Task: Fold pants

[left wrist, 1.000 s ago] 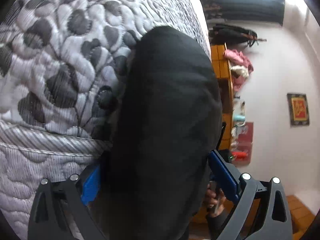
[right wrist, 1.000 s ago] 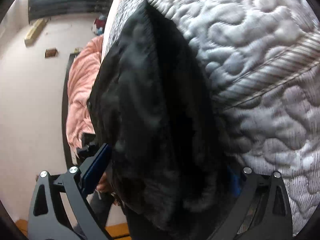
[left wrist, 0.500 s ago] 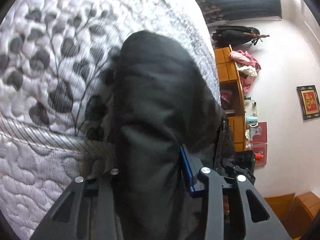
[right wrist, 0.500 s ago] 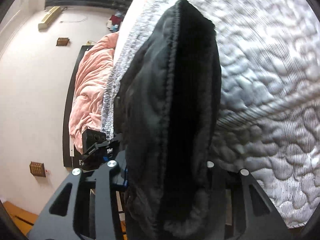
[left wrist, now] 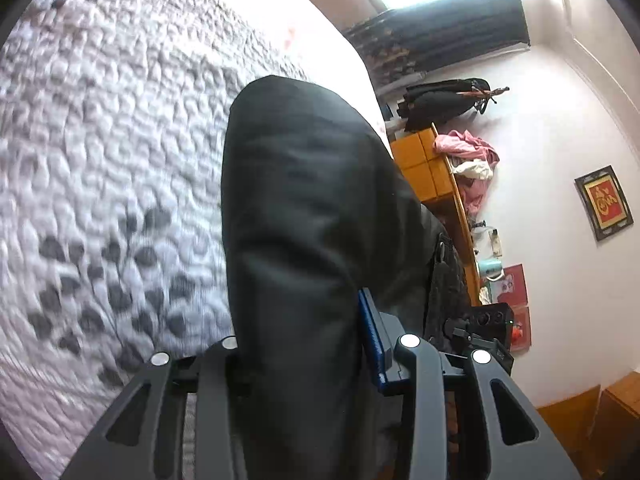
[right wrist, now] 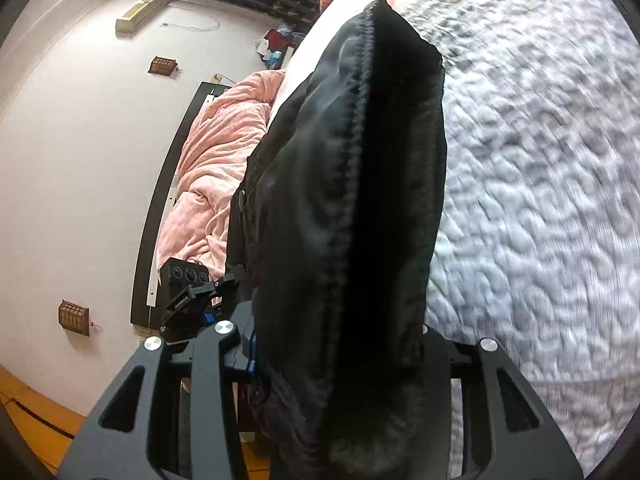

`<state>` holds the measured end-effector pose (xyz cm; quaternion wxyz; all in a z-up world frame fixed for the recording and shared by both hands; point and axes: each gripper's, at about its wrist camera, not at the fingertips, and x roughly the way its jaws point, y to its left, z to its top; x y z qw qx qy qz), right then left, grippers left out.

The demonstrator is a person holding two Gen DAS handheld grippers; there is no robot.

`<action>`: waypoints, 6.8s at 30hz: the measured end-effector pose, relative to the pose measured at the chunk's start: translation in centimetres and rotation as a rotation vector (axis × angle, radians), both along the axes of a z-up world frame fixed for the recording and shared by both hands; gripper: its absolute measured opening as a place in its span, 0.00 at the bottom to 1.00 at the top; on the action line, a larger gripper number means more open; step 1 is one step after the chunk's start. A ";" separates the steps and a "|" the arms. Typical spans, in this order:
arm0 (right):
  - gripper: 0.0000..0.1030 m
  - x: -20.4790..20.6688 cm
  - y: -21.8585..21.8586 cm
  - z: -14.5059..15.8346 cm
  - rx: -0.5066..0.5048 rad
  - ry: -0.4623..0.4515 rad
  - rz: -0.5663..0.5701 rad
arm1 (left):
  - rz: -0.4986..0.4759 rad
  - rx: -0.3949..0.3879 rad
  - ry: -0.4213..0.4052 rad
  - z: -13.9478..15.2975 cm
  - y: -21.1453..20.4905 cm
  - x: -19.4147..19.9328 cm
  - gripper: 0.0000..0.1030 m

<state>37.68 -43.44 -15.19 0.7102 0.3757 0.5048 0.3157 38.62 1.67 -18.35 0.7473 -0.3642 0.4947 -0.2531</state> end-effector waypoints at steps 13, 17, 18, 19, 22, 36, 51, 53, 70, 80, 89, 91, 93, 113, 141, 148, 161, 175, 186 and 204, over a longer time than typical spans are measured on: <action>0.41 6.5 4.1 -0.1 -0.028 0.003 0.026 | 0.026 0.012 0.010 0.2 1.1 6.4 0.37; 0.41 9.1 5.0 -0.8 -0.037 0.014 0.035 | 0.033 0.019 0.019 -0.6 1.8 8.8 0.37; 0.41 9.9 5.3 -1.3 -0.039 0.021 0.037 | 0.034 0.023 0.023 -0.8 2.0 9.4 0.37; 0.41 10.6 5.6 -1.5 -0.041 0.027 0.037 | 0.038 0.028 0.032 -1.4 2.2 10.5 0.37; 0.41 13.2 6.6 -3.2 -0.054 0.053 0.046 | 0.045 0.038 0.056 -2.9 2.8 12.6 0.37; 0.72 17.9 8.5 -10.3 -0.146 0.137 0.044 | 0.122 0.015 0.178 -9.5 5.4 15.9 0.66; 0.76 23.2 8.6 -2.8 -0.210 -0.028 -0.049 | 0.177 0.425 0.103 -4.5 4.0 22.2 0.67; 0.71 24.4 9.6 -5.1 -0.246 0.031 -0.056 | 0.173 0.452 0.147 -6.3 3.8 23.3 0.69; 0.69 12.8 7.0 -7.6 -0.073 0.059 -0.081 | 0.217 0.463 0.135 -6.6 4.8 9.3 0.79; 0.73 9.2 7.7 -9.3 -0.112 0.146 -0.076 | 0.157 0.440 0.114 -7.1 3.1 4.8 0.85; 0.84 1.2 6.8 -2.2 -0.060 0.066 -0.214 | 0.265 0.387 0.014 -0.3 4.5 -4.8 0.91; 0.85 -3.1 7.1 1.0 -0.155 -0.018 -0.219 | 0.272 0.532 -0.072 3.0 3.0 -10.0 0.95; 0.88 -9.0 8.0 5.1 -0.308 -0.155 -0.229 | 0.283 0.708 -0.191 6.7 0.5 -15.8 0.96; 0.97 -40.9 15.1 27.2 -0.899 -0.638 -0.378 | 0.391 0.961 -0.484 27.5 -6.5 -42.6 0.96; 0.97 -38.8 16.2 24.6 -0.889 -0.557 -0.312 | 0.346 0.881 -0.406 24.9 -8.0 -40.8 0.96; 0.97 -37.8 16.6 24.2 -0.888 -0.554 -0.290 | 0.352 0.885 -0.395 24.8 -7.7 -39.9 0.96; 0.97 -36.8 16.5 23.8 -0.888 -0.542 -0.288 | 0.339 0.857 -0.403 25.1 -7.6 -39.0 0.96; 0.97 -36.1 16.4 23.6 -0.886 -0.538 -0.288 | 0.357 0.878 -0.405 25.0 -7.6 -38.1 0.96; 0.97 -34.2 16.6 22.8 -0.888 -0.522 -0.278 | 0.356 0.875 -0.378 24.3 -7.3 -37.0 0.96; 0.97 -34.1 16.7 22.3 -0.893 -0.517 -0.280 | 0.346 0.864 -0.368 24.0 -7.3 -36.8 0.96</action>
